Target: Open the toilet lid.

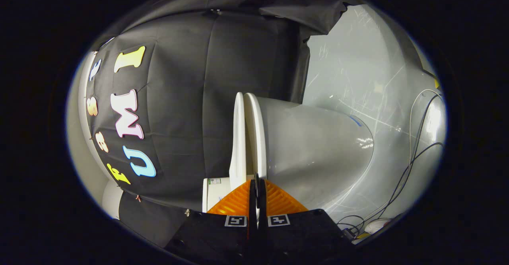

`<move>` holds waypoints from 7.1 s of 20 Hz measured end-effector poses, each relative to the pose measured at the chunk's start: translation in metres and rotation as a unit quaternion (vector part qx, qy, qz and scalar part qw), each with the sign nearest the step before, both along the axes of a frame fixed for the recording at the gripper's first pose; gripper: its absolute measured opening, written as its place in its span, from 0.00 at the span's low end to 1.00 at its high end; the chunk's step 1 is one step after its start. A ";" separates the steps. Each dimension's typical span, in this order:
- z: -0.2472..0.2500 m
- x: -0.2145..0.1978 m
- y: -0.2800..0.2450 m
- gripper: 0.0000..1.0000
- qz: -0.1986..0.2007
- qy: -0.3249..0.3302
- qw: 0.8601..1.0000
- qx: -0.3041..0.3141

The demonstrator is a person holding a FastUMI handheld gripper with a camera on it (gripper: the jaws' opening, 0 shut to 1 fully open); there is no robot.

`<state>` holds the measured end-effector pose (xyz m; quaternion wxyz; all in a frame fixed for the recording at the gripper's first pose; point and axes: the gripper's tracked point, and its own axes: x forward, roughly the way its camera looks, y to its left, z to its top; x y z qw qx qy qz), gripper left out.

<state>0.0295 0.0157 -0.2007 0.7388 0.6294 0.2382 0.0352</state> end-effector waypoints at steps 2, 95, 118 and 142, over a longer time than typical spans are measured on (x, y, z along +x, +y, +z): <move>0.003 0.000 0.001 0.05 -0.001 -0.001 1.000 -0.005; 0.296 0.001 0.474 0.05 0.044 -0.138 0.750 -0.645; 0.285 -0.008 0.495 0.95 0.092 -0.163 0.745 -0.640; 0.370 -0.039 0.416 0.99 0.090 -0.265 0.754 -0.595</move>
